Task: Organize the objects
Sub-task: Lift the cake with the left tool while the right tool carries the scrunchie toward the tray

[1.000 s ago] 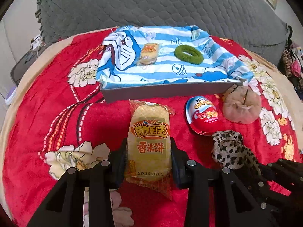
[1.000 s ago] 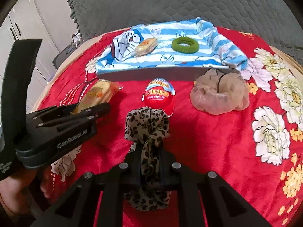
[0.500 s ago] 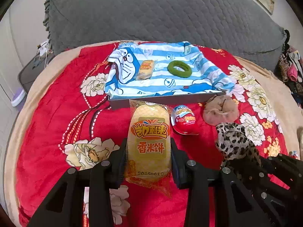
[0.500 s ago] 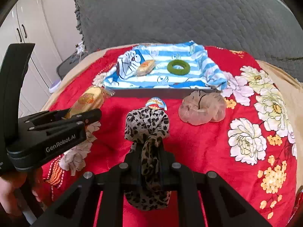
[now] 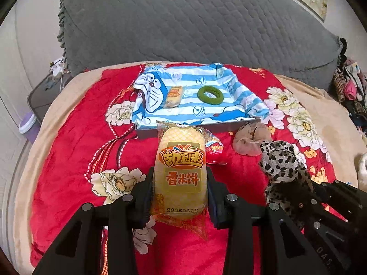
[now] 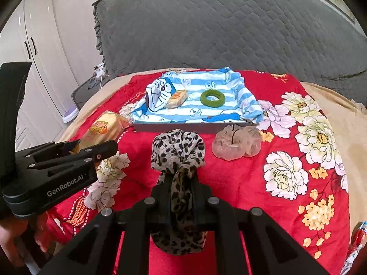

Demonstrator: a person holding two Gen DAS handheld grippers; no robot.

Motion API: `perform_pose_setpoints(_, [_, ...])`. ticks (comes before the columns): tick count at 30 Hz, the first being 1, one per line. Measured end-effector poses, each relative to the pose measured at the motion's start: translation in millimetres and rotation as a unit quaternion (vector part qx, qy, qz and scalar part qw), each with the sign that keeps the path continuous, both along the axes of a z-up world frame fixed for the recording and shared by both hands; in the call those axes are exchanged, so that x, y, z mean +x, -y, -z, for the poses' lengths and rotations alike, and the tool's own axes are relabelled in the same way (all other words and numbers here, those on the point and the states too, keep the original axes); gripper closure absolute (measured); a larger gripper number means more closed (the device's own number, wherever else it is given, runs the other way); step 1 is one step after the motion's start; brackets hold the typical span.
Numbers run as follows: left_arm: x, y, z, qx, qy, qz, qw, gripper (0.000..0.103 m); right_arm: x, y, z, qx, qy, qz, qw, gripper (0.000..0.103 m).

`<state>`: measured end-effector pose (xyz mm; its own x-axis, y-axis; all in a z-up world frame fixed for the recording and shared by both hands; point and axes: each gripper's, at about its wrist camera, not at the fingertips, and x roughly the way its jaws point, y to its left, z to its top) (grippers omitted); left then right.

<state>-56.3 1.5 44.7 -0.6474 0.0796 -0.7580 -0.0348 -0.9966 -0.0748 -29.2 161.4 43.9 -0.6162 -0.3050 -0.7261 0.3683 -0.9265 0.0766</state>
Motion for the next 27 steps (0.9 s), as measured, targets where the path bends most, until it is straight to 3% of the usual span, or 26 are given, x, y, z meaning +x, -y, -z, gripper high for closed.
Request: perform_pose_setpoints(27, [-10.9,-12.9,-44.8,-0.010,-0.037,0.007,0.9992,0.063,-20.6,-2.9,-49.3,-0.009,-0.056,0.002,0.998,0.089])
